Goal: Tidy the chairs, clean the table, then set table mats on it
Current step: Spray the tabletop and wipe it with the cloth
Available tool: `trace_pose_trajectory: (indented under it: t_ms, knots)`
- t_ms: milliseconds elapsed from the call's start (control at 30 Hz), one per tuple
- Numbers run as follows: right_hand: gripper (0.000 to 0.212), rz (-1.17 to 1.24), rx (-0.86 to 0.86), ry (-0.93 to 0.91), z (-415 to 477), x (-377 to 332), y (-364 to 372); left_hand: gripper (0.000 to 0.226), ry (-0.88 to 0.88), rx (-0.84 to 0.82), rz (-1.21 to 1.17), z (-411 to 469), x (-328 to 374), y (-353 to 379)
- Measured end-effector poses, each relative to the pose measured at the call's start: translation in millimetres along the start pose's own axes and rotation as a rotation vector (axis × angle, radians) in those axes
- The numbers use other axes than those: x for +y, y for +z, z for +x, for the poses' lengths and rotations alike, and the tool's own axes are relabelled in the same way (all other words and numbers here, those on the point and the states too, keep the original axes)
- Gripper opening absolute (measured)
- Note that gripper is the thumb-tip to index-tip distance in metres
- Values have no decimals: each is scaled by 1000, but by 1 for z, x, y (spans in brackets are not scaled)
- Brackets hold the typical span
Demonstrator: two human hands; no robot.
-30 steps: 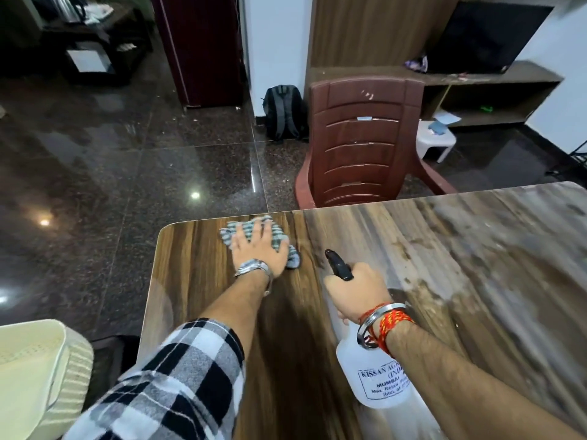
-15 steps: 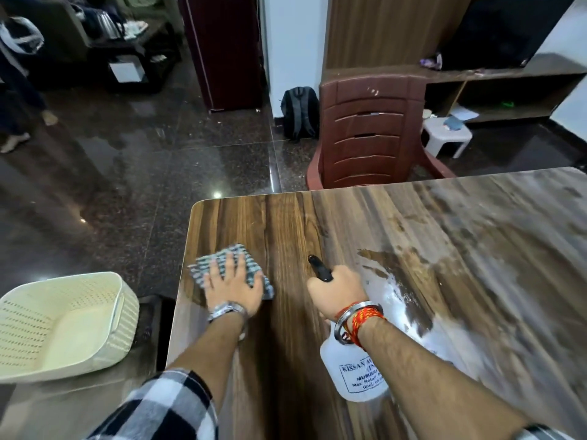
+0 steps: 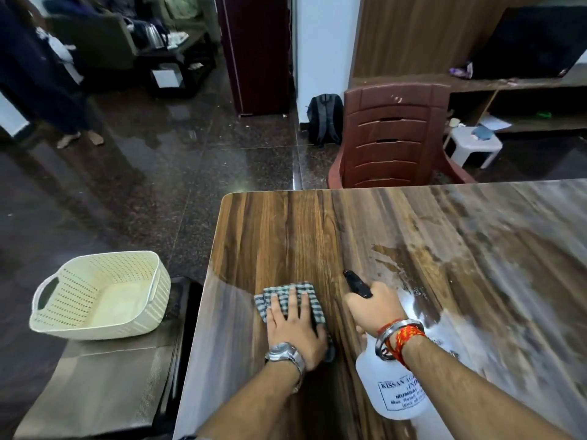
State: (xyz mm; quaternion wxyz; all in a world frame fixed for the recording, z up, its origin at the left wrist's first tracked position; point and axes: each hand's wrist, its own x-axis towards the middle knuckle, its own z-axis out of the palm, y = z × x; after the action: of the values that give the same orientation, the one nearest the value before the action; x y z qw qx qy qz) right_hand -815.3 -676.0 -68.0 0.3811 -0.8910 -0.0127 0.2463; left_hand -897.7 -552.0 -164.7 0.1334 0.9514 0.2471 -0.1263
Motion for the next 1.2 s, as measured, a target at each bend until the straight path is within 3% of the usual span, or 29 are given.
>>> trace_pose_trajectory:
  t_ms: [167,467,600,833,1067,1200]
  knots:
    - [24,35,68,-34,-1,-3,4,83,-58,29,24,75,-38,-24]
    - [20,14,169,-52,21,6,7,76,129,112,97,188,1,-34]
    - [23,-31,130,-57,17,5,13,77,70,122,53,143,-15,-22]
    - [22,-39,11,-146,-17,-15,30,79,-357,100,-35,75,-134,-36]
    - [26,-135,-126,-74,-70,2,55,83,-325,158,-52,-77,-98,19]
    - [21,-89,-254,-55,-104,21,62,87,-375,73,-4,-161,-100,50]
